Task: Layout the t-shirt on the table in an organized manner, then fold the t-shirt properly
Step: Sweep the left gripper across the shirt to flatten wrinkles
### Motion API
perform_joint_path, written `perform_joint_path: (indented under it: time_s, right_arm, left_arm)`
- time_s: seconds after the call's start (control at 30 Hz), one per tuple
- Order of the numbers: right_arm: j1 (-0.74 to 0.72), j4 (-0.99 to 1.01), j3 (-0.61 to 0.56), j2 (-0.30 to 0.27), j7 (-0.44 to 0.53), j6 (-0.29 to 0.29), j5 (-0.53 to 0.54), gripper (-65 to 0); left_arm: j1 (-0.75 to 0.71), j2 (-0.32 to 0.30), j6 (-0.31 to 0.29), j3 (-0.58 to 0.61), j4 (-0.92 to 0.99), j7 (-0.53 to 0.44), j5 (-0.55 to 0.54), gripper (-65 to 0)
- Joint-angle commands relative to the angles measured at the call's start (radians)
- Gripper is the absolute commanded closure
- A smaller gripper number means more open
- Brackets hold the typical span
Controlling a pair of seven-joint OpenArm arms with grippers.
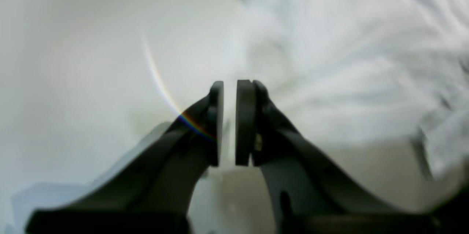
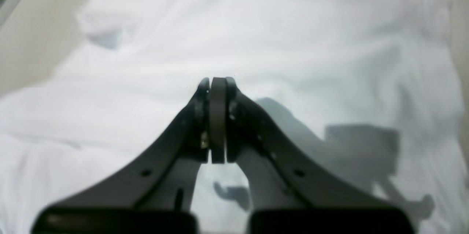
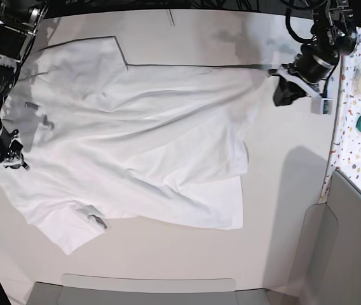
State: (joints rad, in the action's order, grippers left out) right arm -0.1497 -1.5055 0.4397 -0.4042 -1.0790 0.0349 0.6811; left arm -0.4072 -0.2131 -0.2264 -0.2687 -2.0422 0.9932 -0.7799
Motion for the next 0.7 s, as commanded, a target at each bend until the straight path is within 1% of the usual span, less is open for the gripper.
perform_joint_path:
  time_s: [0.0, 0.07, 0.17, 0.27, 0.37, 0.4, 0.5, 0.53, 0.57, 0.67]
  right_arm:
    - [0.025, -0.023, 0.034, -0.029, -0.007, 0.004, -0.004, 0.0]
    - [0.094, -0.034, 0.055, -0.046, -0.034, 0.004, -0.004, 0.0]
    - [0.177, -0.039, 0.052, -0.077, -0.036, 0.004, -0.002, 0.0]
    - [0.253, -0.039, 0.052, -0.112, -0.036, 0.003, -0.002, 0.0]
    - [0.321, -0.040, 0.052, -0.144, -0.037, 0.000, -0.002, 0.0]
    - [0.341, -0.040, 0.052, -0.158, -0.037, -0.020, -0.002, 0.0]
    - [0.393, -0.040, 0.052, -0.197, -0.039, -0.109, -0.002, 0.0]
    - [0.408, -0.040, 0.052, -0.206, -0.039, -0.128, -0.002, 0.0]
    - [0.427, -0.040, 0.052, -0.216, -0.039, -0.143, -0.002, 0.0]
    - [0.464, -0.051, 0.052, -0.224, -0.039, -0.149, -0.004, 0.0]
  left_arm:
    - [0.038, -0.010, -0.006, 0.022, -0.012, 0.010, -0.016, -5.1]
    - [0.098, -0.010, -0.006, 0.061, 0.008, 0.077, -0.016, -5.1]
    - [0.166, -0.009, -0.005, 0.079, 0.031, 0.145, -0.016, -5.1]
    - [0.232, -0.007, -0.003, 0.085, 0.036, 0.177, -0.016, -5.1]
    - [0.307, 0.027, -0.003, 0.087, 0.064, 0.183, -0.011, -5.1]
    - [0.336, 0.033, -0.003, 0.087, 0.085, 0.183, -0.011, -5.1]
    - [0.425, 0.047, -0.003, 0.095, 0.166, 0.183, -0.013, -5.1]
    - [0.457, 0.048, -0.003, 0.098, 0.197, 0.183, -0.014, -5.1]
    - [0.494, 0.048, -0.003, 0.099, 0.234, 0.183, -0.016, -5.1]
    - [0.601, 0.062, -0.003, 0.099, 0.344, 0.183, -0.017, -5.2]
